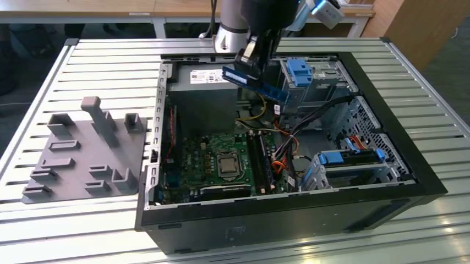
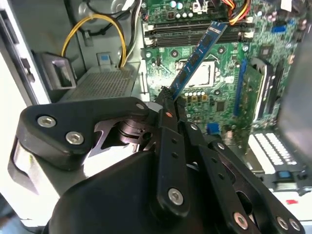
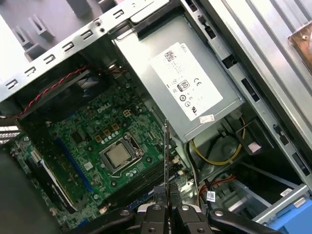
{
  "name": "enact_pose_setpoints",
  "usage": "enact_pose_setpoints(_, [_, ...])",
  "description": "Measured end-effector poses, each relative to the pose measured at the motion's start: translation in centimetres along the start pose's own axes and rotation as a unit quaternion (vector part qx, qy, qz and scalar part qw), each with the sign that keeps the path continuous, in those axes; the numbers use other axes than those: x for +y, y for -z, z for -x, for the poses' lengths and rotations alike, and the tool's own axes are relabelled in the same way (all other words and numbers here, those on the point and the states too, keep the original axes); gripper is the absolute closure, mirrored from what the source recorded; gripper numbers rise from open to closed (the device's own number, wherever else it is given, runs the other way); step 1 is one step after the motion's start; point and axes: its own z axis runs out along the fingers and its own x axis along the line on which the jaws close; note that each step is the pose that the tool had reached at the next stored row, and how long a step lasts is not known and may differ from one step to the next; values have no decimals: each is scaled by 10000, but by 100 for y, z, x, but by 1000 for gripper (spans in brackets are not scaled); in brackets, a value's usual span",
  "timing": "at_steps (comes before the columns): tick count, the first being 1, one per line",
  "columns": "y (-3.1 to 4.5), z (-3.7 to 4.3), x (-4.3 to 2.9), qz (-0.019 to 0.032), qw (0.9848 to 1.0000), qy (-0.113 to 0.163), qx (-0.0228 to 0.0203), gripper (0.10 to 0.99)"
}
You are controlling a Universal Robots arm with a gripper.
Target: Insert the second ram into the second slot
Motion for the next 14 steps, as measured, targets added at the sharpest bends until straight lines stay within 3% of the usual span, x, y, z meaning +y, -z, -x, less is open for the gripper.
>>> enact_pose_setpoints(3, [-8, 0, 0, -5, 9996, -277, -10, 949])
enact_pose_setpoints(7, [-20, 0, -1, -10, 9979, -640, -24, 949])
enact_pose_setpoints(10, [-27, -1, -1, -15, 9959, -908, -34, 949])
enact_pose_setpoints(14, [-38, -1, -1, -21, 9919, -1271, -47, 949])
